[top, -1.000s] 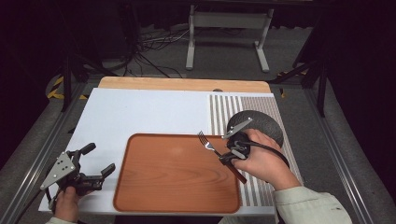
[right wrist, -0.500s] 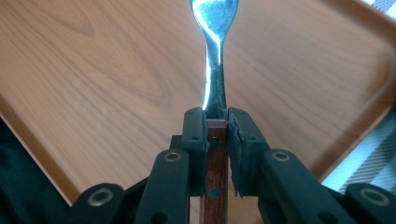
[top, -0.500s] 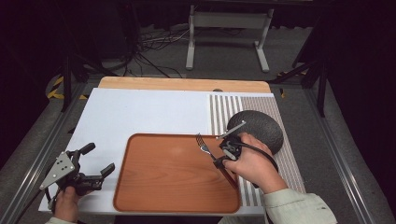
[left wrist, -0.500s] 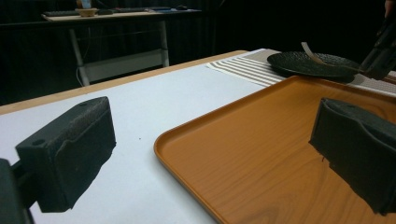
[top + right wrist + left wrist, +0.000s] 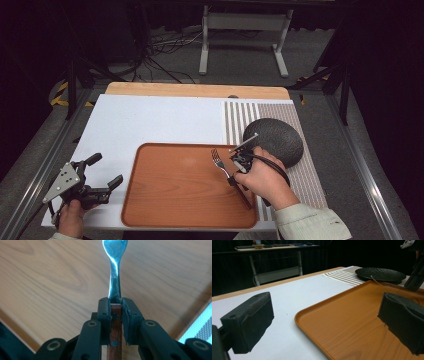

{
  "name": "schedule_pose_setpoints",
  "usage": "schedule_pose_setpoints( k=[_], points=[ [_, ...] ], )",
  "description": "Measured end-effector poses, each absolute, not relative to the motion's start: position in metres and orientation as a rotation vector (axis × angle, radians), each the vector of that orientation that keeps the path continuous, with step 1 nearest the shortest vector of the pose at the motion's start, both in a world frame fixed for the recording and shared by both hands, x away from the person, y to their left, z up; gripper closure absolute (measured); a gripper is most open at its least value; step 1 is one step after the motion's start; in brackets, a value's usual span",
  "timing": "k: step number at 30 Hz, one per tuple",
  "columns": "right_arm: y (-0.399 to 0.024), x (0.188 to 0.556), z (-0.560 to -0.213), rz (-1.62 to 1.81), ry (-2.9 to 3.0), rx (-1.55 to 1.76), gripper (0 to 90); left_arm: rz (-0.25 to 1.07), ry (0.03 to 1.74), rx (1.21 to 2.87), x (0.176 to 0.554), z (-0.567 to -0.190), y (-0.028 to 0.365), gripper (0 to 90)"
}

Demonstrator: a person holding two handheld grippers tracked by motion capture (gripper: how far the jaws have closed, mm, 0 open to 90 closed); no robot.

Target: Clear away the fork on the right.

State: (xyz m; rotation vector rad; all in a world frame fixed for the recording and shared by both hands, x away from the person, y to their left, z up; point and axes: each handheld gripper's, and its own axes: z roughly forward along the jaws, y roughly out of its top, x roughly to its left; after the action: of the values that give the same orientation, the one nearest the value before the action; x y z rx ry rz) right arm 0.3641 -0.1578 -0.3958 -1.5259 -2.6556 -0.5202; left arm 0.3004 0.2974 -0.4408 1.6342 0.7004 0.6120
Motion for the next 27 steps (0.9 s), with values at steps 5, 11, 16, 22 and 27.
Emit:
schedule_pose_setpoints(
  k=[5, 11, 16, 22, 27],
  points=[
    [-0.157, 0.365, -0.400, -0.484, -2.629, -1.566, 78.4, 0.615, 0.701, 1.633, 0.300, -0.441, 0.298, 0.8],
    [-0.156, 0.365, -0.405, -0.451, -2.606, -1.595, 78.4, 0.620, 0.696, 1.634, 0.301, -0.440, 0.298, 0.8],
    [-0.155, 0.364, -0.407, -0.440, -2.592, -1.601, 78.4, 0.617, 0.699, 1.634, 0.300, -0.440, 0.298, 0.8],
    [-0.154, 0.365, -0.411, -0.421, -2.569, -1.622, 78.3, 0.616, 0.699, 1.633, 0.300, -0.440, 0.298, 0.8],
    [-0.153, 0.365, -0.412, -0.423, -2.567, -1.623, 78.3, 0.611, 0.697, 1.636, 0.300, -0.440, 0.297, 0.8]
  ],
)
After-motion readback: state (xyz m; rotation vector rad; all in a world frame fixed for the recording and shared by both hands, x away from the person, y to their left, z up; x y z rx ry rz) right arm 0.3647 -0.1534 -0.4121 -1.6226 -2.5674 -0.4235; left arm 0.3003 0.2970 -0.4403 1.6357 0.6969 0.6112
